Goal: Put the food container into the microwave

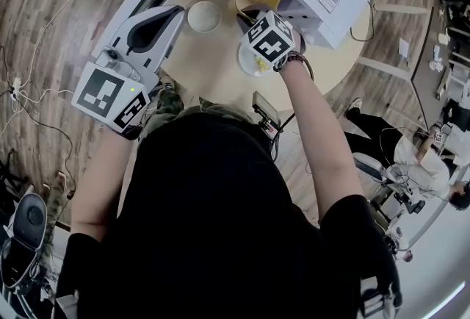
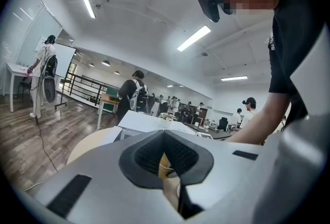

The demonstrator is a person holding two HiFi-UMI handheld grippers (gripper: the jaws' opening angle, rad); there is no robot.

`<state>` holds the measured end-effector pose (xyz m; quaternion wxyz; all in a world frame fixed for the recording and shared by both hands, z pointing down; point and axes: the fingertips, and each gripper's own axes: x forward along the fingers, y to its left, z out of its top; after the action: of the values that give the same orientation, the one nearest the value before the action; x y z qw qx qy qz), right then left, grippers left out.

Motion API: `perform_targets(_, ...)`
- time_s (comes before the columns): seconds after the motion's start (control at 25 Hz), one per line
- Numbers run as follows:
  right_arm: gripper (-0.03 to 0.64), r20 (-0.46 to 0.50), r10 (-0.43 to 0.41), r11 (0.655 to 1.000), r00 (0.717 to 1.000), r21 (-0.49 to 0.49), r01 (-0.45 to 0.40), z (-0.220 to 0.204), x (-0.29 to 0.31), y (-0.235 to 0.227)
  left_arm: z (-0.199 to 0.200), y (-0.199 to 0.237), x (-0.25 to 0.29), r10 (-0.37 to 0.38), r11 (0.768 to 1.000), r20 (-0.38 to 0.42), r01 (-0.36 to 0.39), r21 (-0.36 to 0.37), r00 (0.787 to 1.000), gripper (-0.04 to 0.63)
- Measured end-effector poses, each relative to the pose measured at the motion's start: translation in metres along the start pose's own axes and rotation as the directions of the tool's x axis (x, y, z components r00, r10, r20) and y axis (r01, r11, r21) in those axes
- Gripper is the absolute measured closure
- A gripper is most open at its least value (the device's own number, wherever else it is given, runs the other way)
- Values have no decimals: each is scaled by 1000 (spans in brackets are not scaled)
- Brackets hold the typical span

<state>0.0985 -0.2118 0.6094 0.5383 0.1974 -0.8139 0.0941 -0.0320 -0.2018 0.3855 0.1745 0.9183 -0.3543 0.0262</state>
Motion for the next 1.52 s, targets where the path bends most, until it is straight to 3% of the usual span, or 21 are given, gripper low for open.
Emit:
perform_targets(0.8,591,-84,-61,998,995,-23,59,-16,38,-38,-15,3,4,8,1000,-36,-9,-25,999,575)
perform_targets(1.52,588,-97,-236,972,967,-11,236,-16,49,-81,-26,2,12,-2,999,-64,-1,-46,998,575)
